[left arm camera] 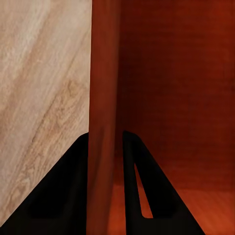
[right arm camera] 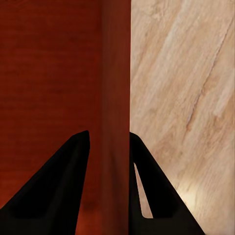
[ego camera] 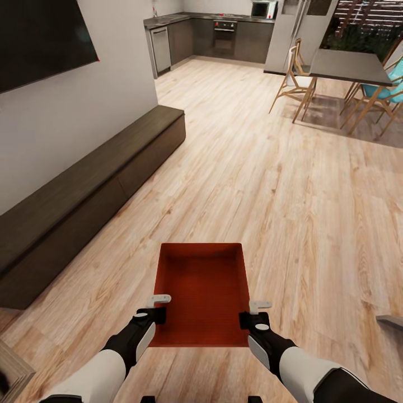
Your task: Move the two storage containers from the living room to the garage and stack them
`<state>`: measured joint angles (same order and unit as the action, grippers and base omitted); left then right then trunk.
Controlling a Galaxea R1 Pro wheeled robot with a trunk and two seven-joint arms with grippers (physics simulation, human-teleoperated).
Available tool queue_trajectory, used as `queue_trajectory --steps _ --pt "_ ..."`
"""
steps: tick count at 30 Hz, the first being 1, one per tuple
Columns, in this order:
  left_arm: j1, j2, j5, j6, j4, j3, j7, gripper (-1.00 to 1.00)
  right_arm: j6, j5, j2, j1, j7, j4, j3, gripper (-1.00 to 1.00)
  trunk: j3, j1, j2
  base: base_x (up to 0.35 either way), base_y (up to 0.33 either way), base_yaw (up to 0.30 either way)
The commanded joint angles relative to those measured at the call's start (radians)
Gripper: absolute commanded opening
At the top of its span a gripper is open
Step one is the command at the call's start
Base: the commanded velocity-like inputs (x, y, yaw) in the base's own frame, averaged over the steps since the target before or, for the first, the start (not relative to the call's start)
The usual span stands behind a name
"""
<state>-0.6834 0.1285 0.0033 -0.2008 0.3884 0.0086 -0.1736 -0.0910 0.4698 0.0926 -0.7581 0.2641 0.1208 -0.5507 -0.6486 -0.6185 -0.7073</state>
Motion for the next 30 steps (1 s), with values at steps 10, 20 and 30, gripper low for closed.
queue_trajectory --steps 10,20,30 --pt "-0.001 -0.010 0.001 -0.006 0.075 0.008 -0.004 -1.00 -0.001 0.015 -0.001 0.000 0.000 -0.026 -0.034 -1.00 0.015 0.000 -0.001 0.000 0.000 0.000" --pt "-0.001 -0.010 0.000 -0.006 0.074 0.008 -0.005 -1.00 -0.001 0.015 -0.001 0.000 0.000 -0.026 -0.034 -1.00 0.030 0.000 -0.001 0.000 0.000 0.000" --pt "-0.001 -0.010 0.000 -0.006 0.073 0.008 -0.006 -1.00 -0.001 0.015 -0.001 0.000 0.000 -0.026 -0.034 -1.00 0.036 0.000 -0.001 0.000 0.000 0.000"
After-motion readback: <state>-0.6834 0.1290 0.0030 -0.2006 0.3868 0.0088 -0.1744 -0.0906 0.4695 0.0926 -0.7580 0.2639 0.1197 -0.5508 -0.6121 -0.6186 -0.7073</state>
